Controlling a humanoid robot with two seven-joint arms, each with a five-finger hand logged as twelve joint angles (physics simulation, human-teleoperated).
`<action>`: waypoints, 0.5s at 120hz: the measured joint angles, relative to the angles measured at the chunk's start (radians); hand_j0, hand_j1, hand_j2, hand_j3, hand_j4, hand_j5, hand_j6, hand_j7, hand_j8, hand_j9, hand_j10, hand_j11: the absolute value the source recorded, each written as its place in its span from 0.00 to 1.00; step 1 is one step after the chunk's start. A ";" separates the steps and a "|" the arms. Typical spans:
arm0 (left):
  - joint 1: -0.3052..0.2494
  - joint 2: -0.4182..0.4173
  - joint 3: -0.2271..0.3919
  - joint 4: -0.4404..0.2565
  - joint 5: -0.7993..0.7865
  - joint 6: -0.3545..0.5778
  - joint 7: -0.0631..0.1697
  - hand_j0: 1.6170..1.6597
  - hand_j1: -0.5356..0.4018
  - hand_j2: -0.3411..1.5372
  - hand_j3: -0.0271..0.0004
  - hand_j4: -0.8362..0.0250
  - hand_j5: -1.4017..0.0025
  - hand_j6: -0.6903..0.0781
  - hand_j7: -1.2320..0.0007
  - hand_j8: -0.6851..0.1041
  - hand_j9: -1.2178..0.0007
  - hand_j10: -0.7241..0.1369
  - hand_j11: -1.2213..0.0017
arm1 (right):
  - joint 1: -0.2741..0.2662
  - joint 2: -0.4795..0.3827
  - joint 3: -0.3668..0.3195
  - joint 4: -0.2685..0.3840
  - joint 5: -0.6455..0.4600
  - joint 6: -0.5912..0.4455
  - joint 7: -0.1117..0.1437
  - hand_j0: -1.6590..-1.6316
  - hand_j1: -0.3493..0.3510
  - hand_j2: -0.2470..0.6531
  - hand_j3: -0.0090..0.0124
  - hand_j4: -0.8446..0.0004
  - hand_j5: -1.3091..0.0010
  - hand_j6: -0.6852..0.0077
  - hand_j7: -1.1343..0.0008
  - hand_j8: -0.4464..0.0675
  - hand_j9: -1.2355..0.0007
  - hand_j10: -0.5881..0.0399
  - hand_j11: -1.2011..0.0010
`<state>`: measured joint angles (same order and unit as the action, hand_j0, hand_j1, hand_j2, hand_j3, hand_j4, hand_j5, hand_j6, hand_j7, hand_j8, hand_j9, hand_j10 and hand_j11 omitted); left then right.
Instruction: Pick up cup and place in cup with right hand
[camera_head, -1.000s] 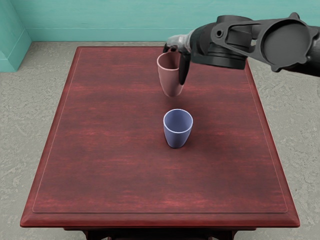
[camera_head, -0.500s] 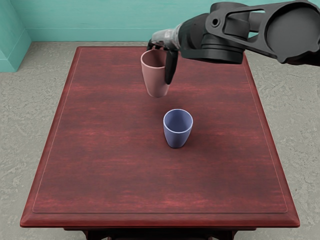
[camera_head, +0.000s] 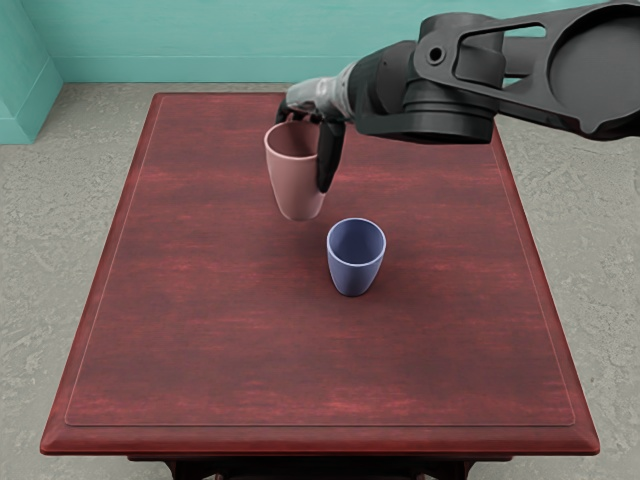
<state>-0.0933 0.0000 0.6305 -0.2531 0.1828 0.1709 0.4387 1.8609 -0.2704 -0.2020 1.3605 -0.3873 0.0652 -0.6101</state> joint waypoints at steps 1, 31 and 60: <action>0.001 0.000 0.000 0.000 0.000 0.000 0.000 0.96 0.94 0.18 0.98 0.97 1.00 0.90 1.00 0.87 1.00 0.84 1.00 | 0.000 0.000 0.001 0.001 0.000 0.000 0.000 0.30 0.77 0.38 0.45 0.71 0.35 0.71 0.31 0.38 0.31 0.07 0.28; 0.005 0.000 0.000 0.000 0.000 0.000 0.000 0.96 0.94 0.18 0.98 0.97 1.00 0.90 1.00 0.87 1.00 0.84 1.00 | 0.001 -0.025 0.006 0.048 0.008 0.000 0.000 0.29 0.77 0.38 0.45 0.71 0.35 0.70 0.31 0.37 0.31 0.07 0.28; 0.006 0.000 0.000 0.000 0.000 0.000 0.000 0.96 0.94 0.18 0.98 0.97 1.00 0.90 1.00 0.87 1.00 0.84 1.00 | 0.000 -0.057 0.005 0.097 0.018 0.001 0.000 0.25 0.78 0.38 0.45 0.73 0.35 0.71 0.31 0.39 0.32 0.07 0.29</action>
<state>-0.0874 0.0000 0.6305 -0.2531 0.1828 0.1708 0.4387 1.8611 -0.3273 -0.1968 1.4574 -0.3697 0.0660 -0.6100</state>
